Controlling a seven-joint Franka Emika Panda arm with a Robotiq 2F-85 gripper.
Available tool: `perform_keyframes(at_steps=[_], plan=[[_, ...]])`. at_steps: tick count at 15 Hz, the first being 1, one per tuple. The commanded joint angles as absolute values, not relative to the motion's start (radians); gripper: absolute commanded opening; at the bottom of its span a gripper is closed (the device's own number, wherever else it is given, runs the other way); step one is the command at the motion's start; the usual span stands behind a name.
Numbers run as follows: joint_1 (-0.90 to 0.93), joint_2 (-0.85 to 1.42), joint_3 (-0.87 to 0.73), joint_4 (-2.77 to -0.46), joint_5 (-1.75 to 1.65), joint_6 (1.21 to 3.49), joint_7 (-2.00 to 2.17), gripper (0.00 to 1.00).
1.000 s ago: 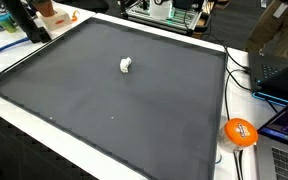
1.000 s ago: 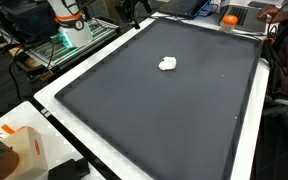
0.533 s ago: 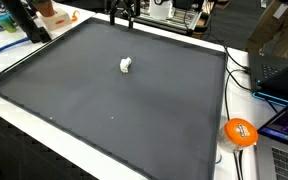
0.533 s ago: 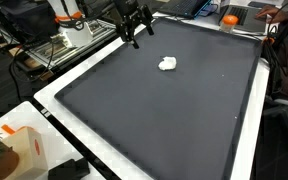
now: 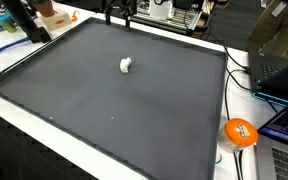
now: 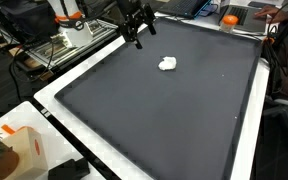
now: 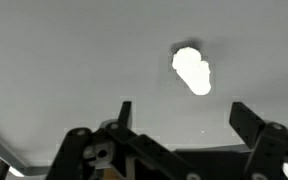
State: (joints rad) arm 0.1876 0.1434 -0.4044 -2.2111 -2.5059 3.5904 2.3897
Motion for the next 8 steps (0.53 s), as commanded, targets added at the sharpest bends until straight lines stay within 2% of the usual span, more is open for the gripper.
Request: perform_keyframes(at_steps=[1, 6, 7, 8], plan=[[0.318, 0.270, -0.597, -2.043, -2.515, 3.724, 2.220, 1.00], [0.652, 0.370, -0.993, -1.898, -2.515, 3.919, 2.050, 1.00], [0.533, 0.306, -0.868, -1.957, -2.506, 3.857, 2.086, 1.00], [0.589, 0.322, -0.927, -1.932, -2.506, 3.883, 2.070, 1.00]])
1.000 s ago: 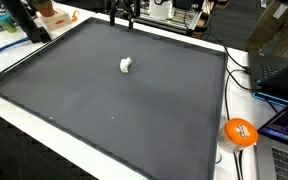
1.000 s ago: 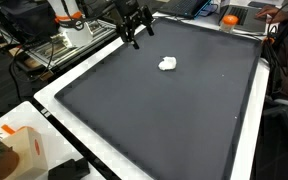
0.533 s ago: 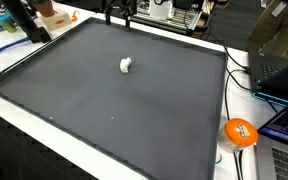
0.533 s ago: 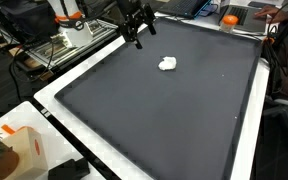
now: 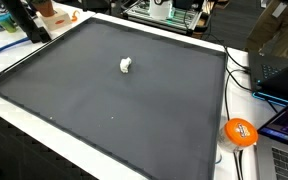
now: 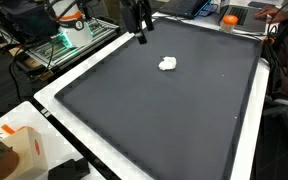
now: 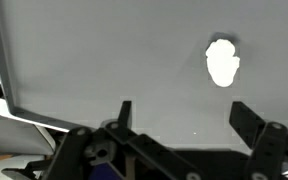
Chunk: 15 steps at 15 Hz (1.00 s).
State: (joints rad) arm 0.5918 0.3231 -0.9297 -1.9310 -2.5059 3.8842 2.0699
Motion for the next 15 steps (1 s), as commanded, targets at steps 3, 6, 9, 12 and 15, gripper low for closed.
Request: perform_keyframes(at_steps=[3, 6, 9, 12, 15], plan=[[0.644, 0.350, -0.970, -1.902, -2.506, 3.899, 2.066, 1.00], [0.696, 0.484, -1.046, -1.814, -2.515, 4.012, 2.166, 1.00], [0.638, 0.526, -0.970, -1.740, -2.518, 4.131, 2.276, 1.00], [0.561, 0.568, -0.862, -1.670, -2.517, 4.210, 2.399, 1.00], [0.471, 0.603, -0.755, -1.602, -2.517, 4.209, 2.539, 1.00]])
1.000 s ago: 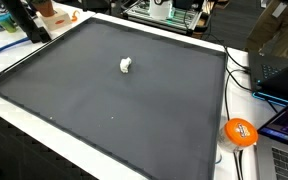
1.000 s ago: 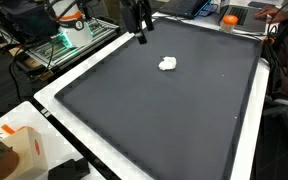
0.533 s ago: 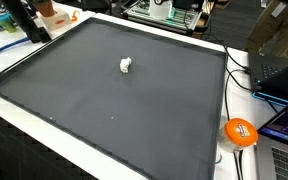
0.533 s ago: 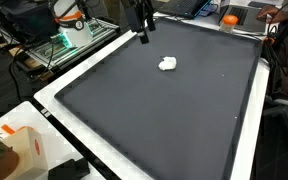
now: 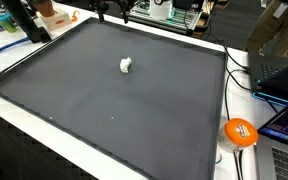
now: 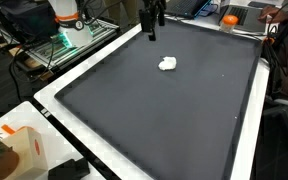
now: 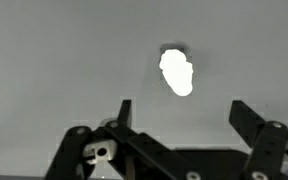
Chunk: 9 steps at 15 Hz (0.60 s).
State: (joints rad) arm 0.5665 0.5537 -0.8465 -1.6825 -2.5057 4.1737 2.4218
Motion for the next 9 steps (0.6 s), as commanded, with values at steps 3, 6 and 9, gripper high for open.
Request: perform_keyframes(at_steps=[3, 6, 9], plan=[[0.433, 0.668, -0.723, -1.552, -2.516, 4.248, 2.610, 1.00], [0.445, 0.647, -0.723, -1.581, -2.517, 4.206, 2.584, 1.00], [0.449, 0.699, -0.735, -1.532, -2.516, 4.230, 2.682, 1.00]])
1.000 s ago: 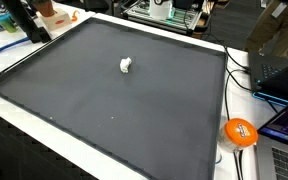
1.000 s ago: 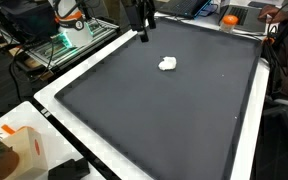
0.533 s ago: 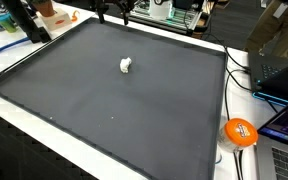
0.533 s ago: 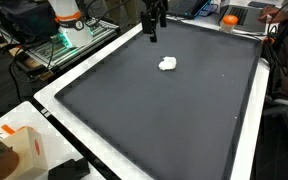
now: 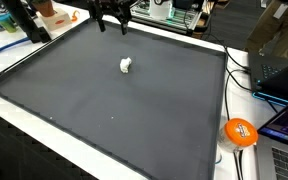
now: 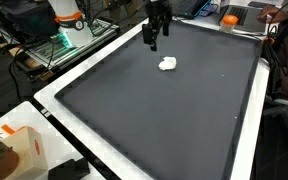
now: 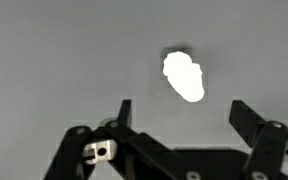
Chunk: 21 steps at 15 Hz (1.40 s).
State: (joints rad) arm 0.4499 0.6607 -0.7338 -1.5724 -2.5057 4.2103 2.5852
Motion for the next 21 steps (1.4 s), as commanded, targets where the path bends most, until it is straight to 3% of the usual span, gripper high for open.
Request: perform_keyframes(at_steps=[1, 3, 4, 6, 7, 8, 9, 10, 11, 12, 14, 15, 17, 18, 20, 21], plan=[[0.438, 0.713, -0.723, -1.507, -2.517, 4.234, 2.725, 1.00], [0.453, 0.754, -0.744, -1.446, -2.517, 4.261, 2.806, 1.00], [0.548, 0.812, -0.921, -1.471, -2.397, 4.276, 2.720, 1.00], [0.532, 0.811, -0.863, -1.414, -2.482, 4.228, 2.828, 1.00], [0.612, 0.886, -1.030, -1.434, -2.358, 4.263, 2.721, 1.00], [0.614, 0.896, -1.032, -1.428, -2.357, 4.256, 2.718, 1.00], [0.558, 0.867, -0.904, -1.354, -2.492, 4.241, 2.831, 1.00], [0.616, 0.900, -1.011, -1.428, -2.404, 4.241, 2.719, 1.00], [0.613, 0.903, -1.001, -1.418, -2.409, 4.242, 2.719, 1.00], [0.566, 0.877, -0.906, -1.379, -2.485, 4.238, 2.783, 1.00], [0.548, 0.869, -0.879, -1.411, -2.458, 4.242, 2.725, 1.00], [0.487, 0.835, -0.763, -1.368, -2.525, 4.242, 2.777, 1.00], [0.482, 0.823, -0.753, -1.414, -2.489, 4.239, 2.716, 1.00], [0.438, 0.797, -0.653, -1.369, -2.566, 4.242, 2.786, 1.00], [0.508, 0.804, -0.761, -1.423, -2.482, 4.239, 2.716, 1.00], [0.499, 0.786, -0.722, -1.380, -2.528, 4.237, 2.782, 1.00]])
